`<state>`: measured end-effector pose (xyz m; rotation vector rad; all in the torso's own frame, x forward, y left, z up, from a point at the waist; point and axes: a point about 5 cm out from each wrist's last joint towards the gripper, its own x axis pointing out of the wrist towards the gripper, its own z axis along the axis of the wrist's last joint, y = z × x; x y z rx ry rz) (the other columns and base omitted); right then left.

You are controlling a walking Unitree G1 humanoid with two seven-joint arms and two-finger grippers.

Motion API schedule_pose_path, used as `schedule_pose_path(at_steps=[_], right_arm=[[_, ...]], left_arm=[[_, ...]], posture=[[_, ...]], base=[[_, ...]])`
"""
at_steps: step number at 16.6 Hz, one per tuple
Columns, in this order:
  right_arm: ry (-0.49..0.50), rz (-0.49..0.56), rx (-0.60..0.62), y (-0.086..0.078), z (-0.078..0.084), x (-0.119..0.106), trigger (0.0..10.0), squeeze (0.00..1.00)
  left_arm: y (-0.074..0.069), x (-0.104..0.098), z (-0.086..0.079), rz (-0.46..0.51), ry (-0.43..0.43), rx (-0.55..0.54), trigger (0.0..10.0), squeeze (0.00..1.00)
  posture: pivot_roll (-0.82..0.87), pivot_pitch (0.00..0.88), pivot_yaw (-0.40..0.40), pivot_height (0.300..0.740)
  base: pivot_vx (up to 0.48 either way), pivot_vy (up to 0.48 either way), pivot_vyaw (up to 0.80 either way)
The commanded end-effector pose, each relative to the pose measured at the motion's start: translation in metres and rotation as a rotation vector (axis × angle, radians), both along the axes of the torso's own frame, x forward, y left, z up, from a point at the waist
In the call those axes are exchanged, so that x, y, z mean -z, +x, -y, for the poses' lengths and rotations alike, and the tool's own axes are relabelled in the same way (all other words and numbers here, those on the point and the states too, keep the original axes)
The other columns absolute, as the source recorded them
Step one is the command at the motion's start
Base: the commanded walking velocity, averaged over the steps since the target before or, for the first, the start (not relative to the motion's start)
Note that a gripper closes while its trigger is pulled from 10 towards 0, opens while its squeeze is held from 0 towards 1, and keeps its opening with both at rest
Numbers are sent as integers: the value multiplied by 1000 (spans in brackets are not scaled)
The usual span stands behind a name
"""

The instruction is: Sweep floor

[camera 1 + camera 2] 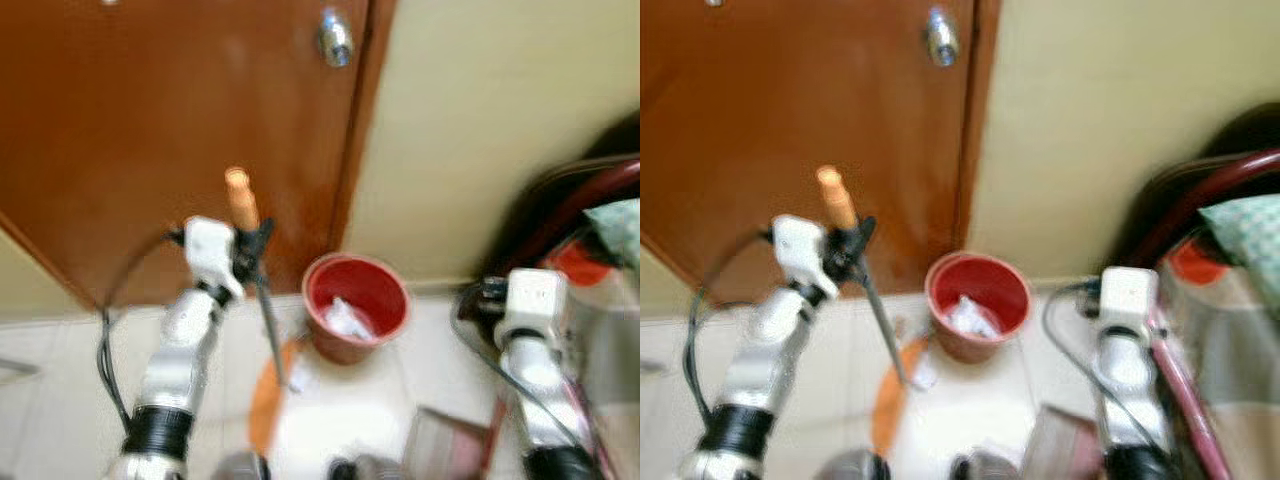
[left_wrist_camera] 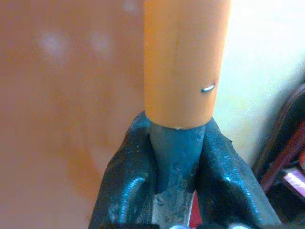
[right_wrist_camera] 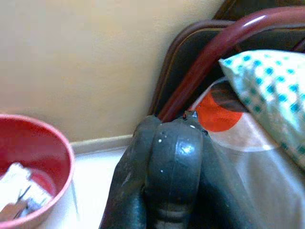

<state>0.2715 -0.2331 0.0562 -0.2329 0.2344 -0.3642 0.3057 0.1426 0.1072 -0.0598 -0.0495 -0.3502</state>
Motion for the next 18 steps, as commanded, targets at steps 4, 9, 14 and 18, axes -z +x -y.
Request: schedule_pose_path(at_steps=[4,9,14,18], right_arm=[[4,20,-5,5,0,-5,10000,0],[9,24,-3,7,-3,-5,10000,0],[34,51,-7,13,-8,-9,10000,0],[55,71,-16,15,-12,-11,10000,0]], left_arm=[[13,-14,-16,67,8,-115,10000,0],[35,-33,-36,107,35,-260,10000,0],[56,-55,0,201,12,-150,10000,0],[59,-74,58,304,-5,30,10000,0]], posture=[[-12,79,-39,740],[-16,66,-34,740],[-13,57,-38,740],[-22,51,-36,740]], base=[[0,0,0],[0,0,0],[0,0,0],[0,0,0]])
